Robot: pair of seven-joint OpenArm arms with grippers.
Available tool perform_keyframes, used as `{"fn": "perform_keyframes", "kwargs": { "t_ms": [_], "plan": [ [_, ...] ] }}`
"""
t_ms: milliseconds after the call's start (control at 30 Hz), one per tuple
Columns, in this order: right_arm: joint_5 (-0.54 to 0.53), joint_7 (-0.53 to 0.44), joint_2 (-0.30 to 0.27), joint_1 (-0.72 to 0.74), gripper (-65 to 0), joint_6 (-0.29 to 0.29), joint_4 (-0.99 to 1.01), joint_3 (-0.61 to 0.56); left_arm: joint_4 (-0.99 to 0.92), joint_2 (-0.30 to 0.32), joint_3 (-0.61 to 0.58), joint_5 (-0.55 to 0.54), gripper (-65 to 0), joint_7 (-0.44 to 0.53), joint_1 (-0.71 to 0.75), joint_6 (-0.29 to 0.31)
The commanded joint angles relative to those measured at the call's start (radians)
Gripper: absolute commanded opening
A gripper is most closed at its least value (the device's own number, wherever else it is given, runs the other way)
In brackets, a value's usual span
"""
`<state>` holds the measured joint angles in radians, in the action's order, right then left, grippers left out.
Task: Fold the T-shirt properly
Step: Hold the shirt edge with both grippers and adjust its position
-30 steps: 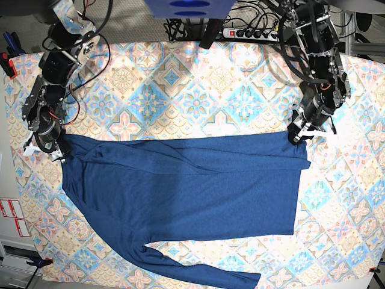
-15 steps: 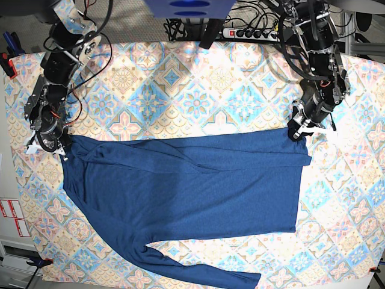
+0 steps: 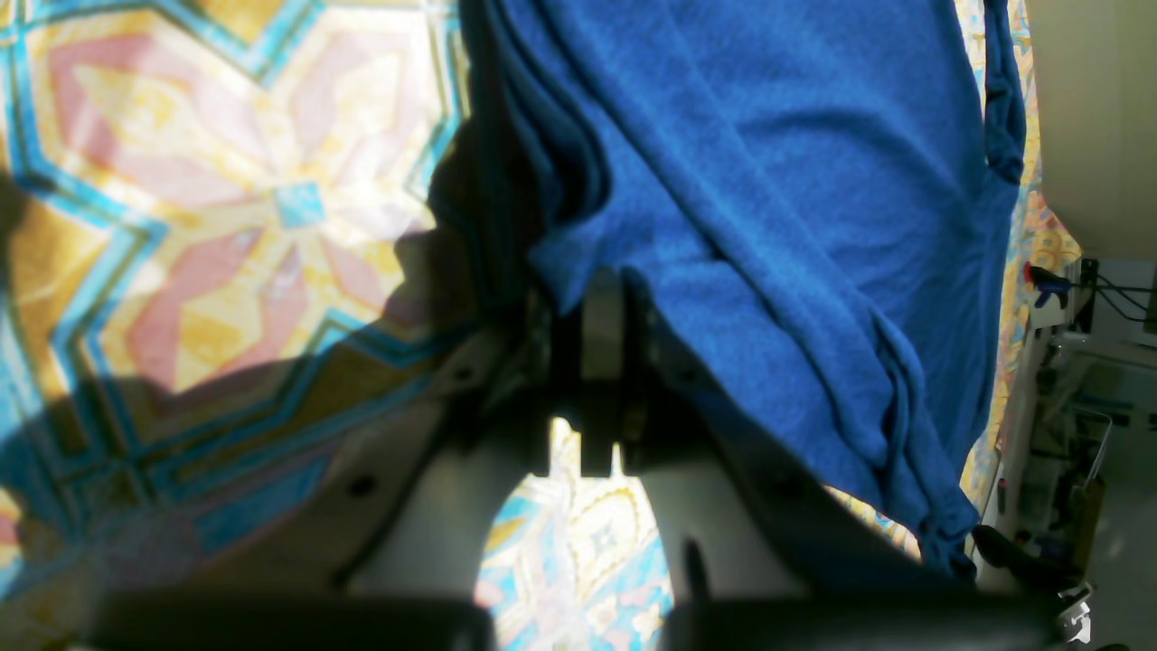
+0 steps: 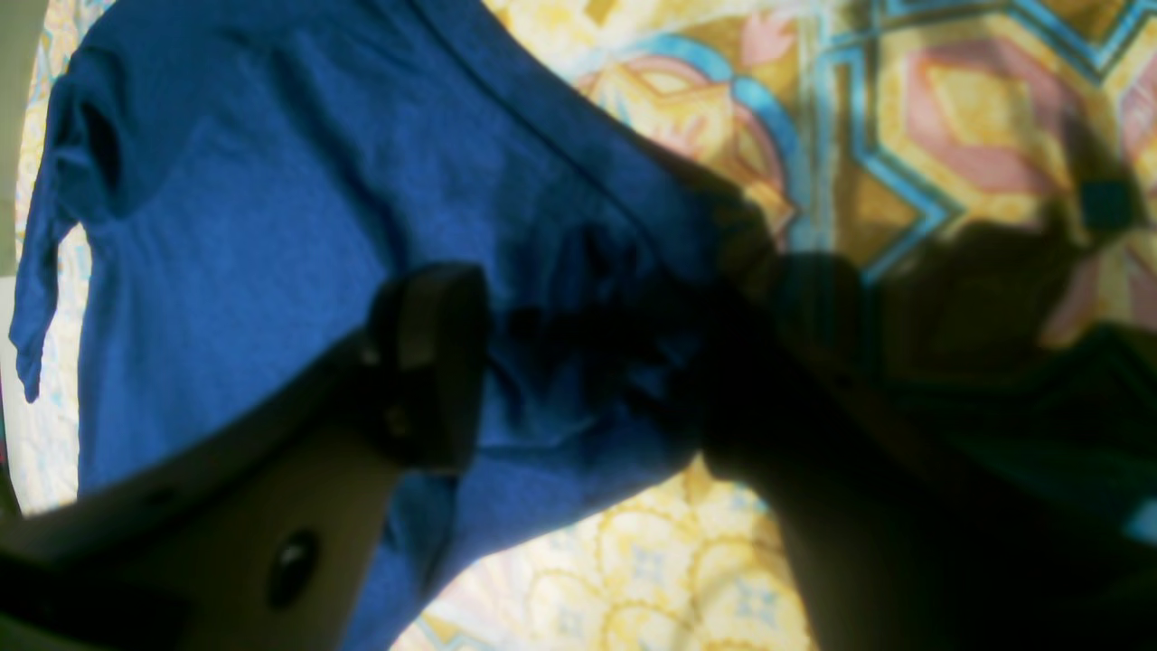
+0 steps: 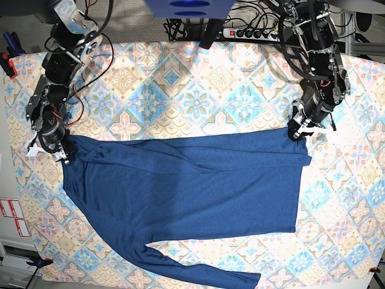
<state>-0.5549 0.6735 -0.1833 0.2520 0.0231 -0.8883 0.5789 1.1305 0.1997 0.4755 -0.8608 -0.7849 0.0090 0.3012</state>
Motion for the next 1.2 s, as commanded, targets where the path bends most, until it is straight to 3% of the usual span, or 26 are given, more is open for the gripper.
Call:
{"fn": "perform_keyframes", "kwargs": {
  "t_ms": [0,367,600,900,1000,1167],
  "plan": [
    [0.014,0.019,-0.008,0.005,-29.2,-0.018,-0.001,0.0,0.019,0.016,0.001,-0.011,-65.0,0.011,-0.011,0.011],
    [-0.311,0.093,-0.009,-0.098,-29.2,-0.018,-0.009,-0.006,0.019,0.016,0.001,-0.01,-65.0,0.014,-0.013,0.011],
    [-0.313,0.093,-0.008,-0.109,-29.2,-0.018,-0.004,-0.01,0.019,0.016,-0.001,-0.01,-65.0,0.012,-0.017,0.011],
    [-0.31,0.091,-0.006,-0.107,-29.7,-0.018,-0.001,-0.099,0.019,0.016,-0.001,-0.01,-65.0,0.012,-0.016,0.011],
    [-0.31,0.09,-0.006,-0.105,-36.7,-0.018,-0.001,-0.099,0.019,0.016,-0.001,-0.01,-65.0,0.012,-0.014,0.011],
    [-0.31,0.085,-0.006,-0.096,-57.4,-0.018,0.001,-0.099,0.019,0.016,-0.001,-0.01,-65.0,0.012,-0.013,0.013]
  ]
}}
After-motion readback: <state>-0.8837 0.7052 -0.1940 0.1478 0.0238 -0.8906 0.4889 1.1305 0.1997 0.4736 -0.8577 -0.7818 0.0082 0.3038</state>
